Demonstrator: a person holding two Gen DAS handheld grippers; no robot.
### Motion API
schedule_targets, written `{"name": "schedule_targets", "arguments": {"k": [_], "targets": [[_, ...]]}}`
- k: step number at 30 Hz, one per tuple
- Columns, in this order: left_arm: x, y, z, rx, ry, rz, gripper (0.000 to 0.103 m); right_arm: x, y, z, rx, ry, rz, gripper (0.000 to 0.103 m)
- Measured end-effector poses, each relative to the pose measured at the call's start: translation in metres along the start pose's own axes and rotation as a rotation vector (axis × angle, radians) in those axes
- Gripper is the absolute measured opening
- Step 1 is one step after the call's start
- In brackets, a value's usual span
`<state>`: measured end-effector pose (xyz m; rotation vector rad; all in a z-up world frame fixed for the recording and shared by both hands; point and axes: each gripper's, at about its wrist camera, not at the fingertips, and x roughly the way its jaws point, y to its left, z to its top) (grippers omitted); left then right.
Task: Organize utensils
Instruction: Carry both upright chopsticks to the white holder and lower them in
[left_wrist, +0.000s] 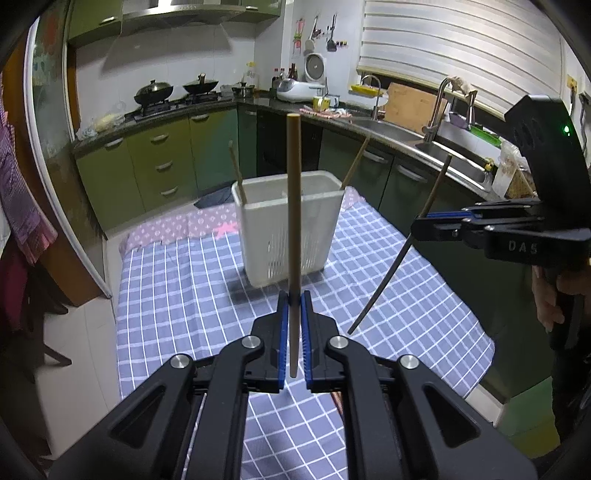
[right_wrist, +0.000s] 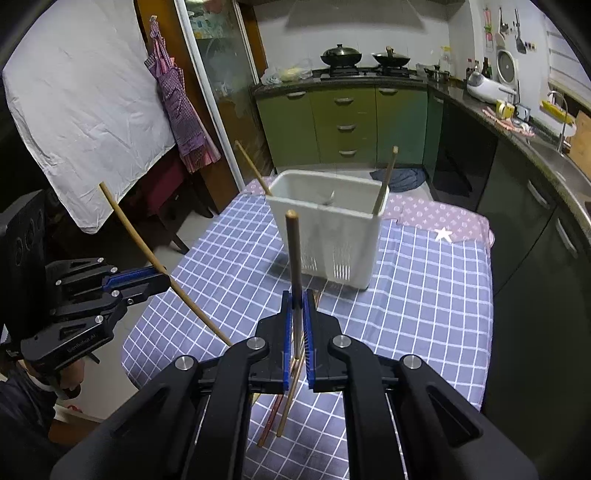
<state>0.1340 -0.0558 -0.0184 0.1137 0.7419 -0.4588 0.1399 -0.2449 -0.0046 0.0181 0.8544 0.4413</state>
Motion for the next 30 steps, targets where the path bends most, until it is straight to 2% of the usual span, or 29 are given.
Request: {"name": "schedule_targets", "arguments": {"k": [4,11,17,20,24,30], "targets": [[-0.010,-0.006,0.025,0.031,-0.051,0.011,0.007,-0.019,0.002,0.017,-0.012,-0.043,-0.008,0.007],[-0.021,-0.016,0.088,0.057,-0.173,0.035,0.007,-0.064,0.000,0.073,-0.008,-0.191,-0.012,0.007],[-0.018,-0.015,0.137,0.040,-0.268,0.064,0.007,-0.074,-0.010,0.124,0.007,-0.276,-0.015,0.007],[-0.007,-0.017,0.148,0.043,-0.290,0.092,0.007,-0.070,-0.018,0.141,0.022,-0.308,-0.026,0.007],[0.023,-0.011,0.155,0.030,-0.274,0.126,0.007,-0.048,-0.029,0.156,0.030,-0.314,-0.075,0.007],[0.075,0.004,0.147,-0.010,-0.179,0.128,0.007,0.011,-0.042,0.155,0.036,-0.218,-0.097,0.007]]}}
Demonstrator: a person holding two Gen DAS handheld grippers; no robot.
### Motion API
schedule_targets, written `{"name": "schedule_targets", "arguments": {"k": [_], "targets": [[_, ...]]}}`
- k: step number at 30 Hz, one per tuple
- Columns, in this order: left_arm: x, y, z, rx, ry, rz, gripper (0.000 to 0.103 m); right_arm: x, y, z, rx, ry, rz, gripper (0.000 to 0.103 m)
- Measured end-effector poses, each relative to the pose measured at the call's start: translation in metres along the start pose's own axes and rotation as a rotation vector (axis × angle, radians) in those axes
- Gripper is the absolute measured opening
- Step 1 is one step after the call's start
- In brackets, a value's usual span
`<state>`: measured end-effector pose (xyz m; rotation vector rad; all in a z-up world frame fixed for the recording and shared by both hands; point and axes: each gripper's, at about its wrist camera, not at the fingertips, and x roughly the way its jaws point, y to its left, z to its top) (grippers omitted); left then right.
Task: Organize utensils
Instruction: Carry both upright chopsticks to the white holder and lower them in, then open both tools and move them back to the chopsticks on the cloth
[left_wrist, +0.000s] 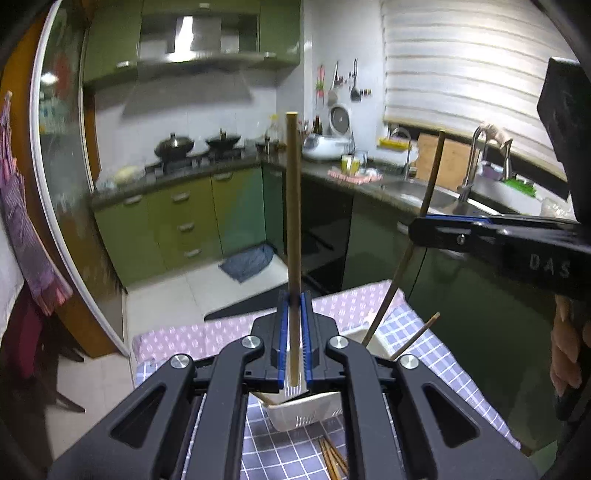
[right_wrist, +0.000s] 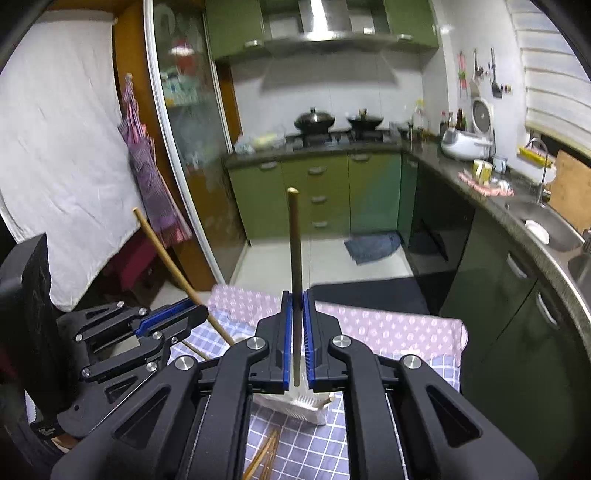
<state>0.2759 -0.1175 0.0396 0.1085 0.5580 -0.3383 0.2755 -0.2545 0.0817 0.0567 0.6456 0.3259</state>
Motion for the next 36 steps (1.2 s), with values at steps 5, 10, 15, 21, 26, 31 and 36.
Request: {"name": "schedule_targets", "arguments": {"k": [5,10,15,21,26,31,36], "targets": [[0.017,0.002,-0.015,0.002,0.054,0.003,0.007,0.026,0.000,-0.020,-0.006,0.055,-0.010,0.007],[0.017,0.002,-0.026,0.003,0.078,-0.003,0.010,0.038,0.002,-0.034,-0.010,0.082,-0.005,0.007],[0.000,0.003,-0.027,-0.005,0.061,-0.011,0.025,0.021,0.006,-0.036,-0.006,0.050,0.011,0.008],[-0.036,-0.008,-0.038,0.004,0.073,-0.019,0.026,-0.044,0.018,-0.052,-0.029,-0.034,0.052,0.017],[-0.045,-0.010,-0.082,-0.046,0.243,-0.037,0.039,-0.068,0.013,-0.102,-0.048,0.032,0.036,0.034],[-0.012,-0.017,-0.141,-0.039,0.491,-0.052,0.017,-0.035,-0.007,-0.170,-0.046,0.251,-0.025,0.034],[0.041,-0.021,-0.191,-0.100,0.743,-0.081,0.009,-0.001,-0.035,-0.218,0.011,0.402,-0.033,0.034]]}}
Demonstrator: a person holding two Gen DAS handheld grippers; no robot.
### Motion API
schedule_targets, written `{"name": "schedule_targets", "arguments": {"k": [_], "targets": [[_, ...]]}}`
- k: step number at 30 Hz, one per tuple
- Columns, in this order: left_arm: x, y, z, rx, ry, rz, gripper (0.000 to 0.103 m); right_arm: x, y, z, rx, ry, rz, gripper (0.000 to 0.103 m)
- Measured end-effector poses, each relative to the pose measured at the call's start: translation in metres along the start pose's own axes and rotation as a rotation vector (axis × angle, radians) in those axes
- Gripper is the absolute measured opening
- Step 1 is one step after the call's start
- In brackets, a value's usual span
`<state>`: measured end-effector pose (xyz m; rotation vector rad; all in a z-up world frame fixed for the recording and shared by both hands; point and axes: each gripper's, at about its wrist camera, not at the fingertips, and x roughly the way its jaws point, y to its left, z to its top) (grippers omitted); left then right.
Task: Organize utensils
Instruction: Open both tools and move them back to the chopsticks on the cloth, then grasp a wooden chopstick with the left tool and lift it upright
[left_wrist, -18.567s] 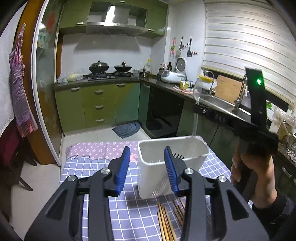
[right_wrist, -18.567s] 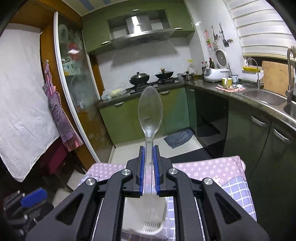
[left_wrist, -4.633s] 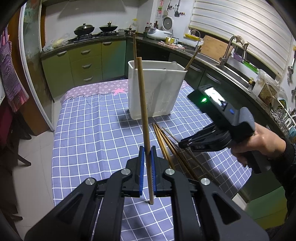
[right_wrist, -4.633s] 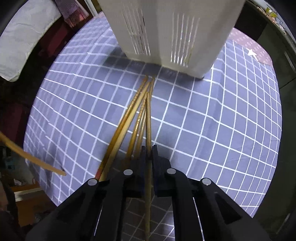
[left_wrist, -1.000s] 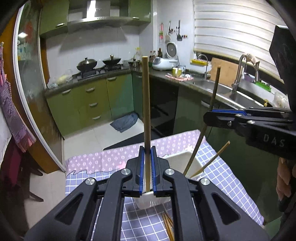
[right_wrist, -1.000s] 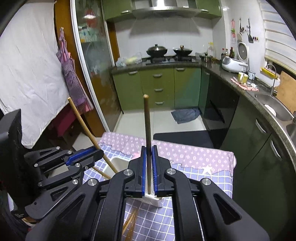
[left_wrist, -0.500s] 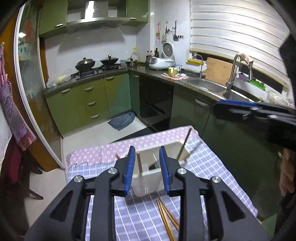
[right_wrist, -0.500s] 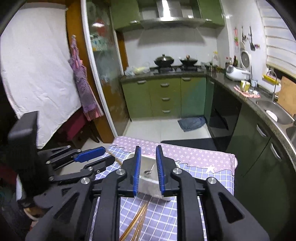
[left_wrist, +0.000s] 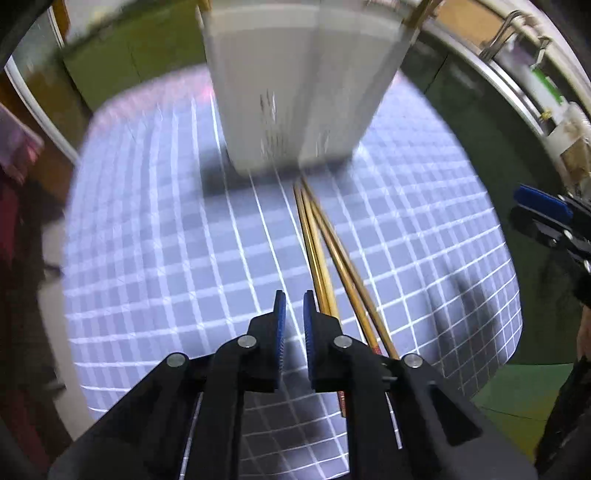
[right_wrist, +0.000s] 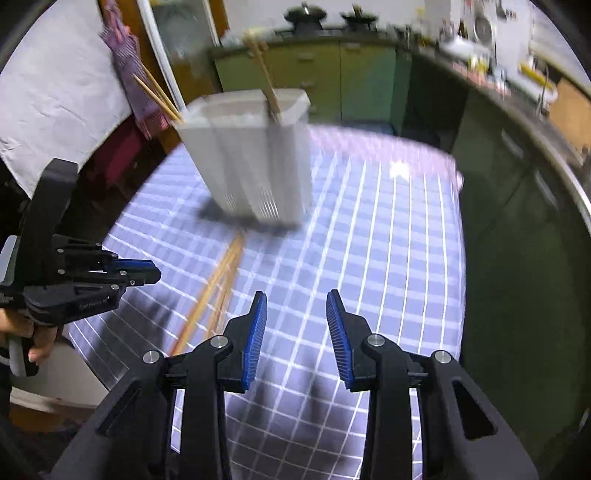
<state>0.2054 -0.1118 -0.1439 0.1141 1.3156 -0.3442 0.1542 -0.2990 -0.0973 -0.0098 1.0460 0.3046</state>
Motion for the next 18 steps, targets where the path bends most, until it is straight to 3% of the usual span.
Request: {"name": "schedule_targets", "arguments": {"k": [3,9,18], "targets": [[0.022,-0.007,0.005,-0.016,0.063,-0.030,0.009,0.013,-0.010,-0.009,0.016,0.031,0.007,0.034],[0.042,-0.011,0.015,-0.014,0.099,0.007,0.009,0.024,-0.013,-0.013,0.016,0.059,0.023,0.034],[0.053,-0.015,0.031,-0.003,0.137,0.005,0.009,0.034,-0.007,-0.012,0.013,0.072,0.047,0.034]]}}
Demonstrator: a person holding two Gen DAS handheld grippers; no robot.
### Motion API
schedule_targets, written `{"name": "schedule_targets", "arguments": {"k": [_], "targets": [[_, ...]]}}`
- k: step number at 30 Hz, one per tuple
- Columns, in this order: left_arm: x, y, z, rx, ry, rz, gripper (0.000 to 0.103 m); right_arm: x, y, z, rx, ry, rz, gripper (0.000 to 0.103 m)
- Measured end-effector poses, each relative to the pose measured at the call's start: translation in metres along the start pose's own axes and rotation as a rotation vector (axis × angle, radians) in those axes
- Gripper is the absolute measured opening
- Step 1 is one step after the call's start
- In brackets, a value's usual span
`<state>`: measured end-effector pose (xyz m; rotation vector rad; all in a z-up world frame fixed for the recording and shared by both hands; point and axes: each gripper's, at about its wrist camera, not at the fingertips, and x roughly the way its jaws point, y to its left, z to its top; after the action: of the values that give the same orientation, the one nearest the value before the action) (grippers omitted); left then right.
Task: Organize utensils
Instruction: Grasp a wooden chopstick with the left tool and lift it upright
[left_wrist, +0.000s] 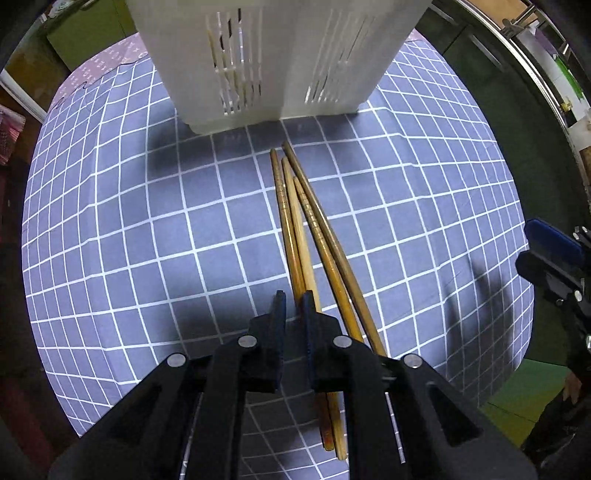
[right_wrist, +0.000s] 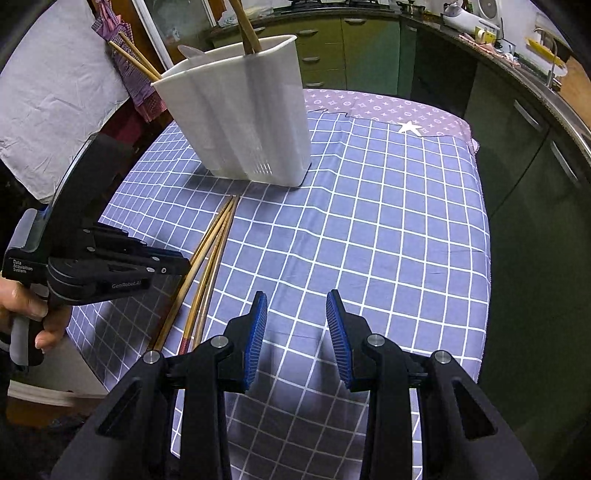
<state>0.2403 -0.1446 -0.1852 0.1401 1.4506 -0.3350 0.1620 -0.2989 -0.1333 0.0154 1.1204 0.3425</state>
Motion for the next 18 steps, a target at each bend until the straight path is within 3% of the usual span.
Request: {"name": "schedule_targets", "arguments": {"k": [9,18], "targets": [[0.013,-0.007,0.012,-0.002,0.050,0.025,0.009,0.006,0.002,-0.002,-0.011,0.025,-0.005,0.034],[0.007,0.009,0.016,-0.018,0.023,0.013,0.007,0.020,0.014,0.000,-0.044,0.074,-0.008,0.034]]}}
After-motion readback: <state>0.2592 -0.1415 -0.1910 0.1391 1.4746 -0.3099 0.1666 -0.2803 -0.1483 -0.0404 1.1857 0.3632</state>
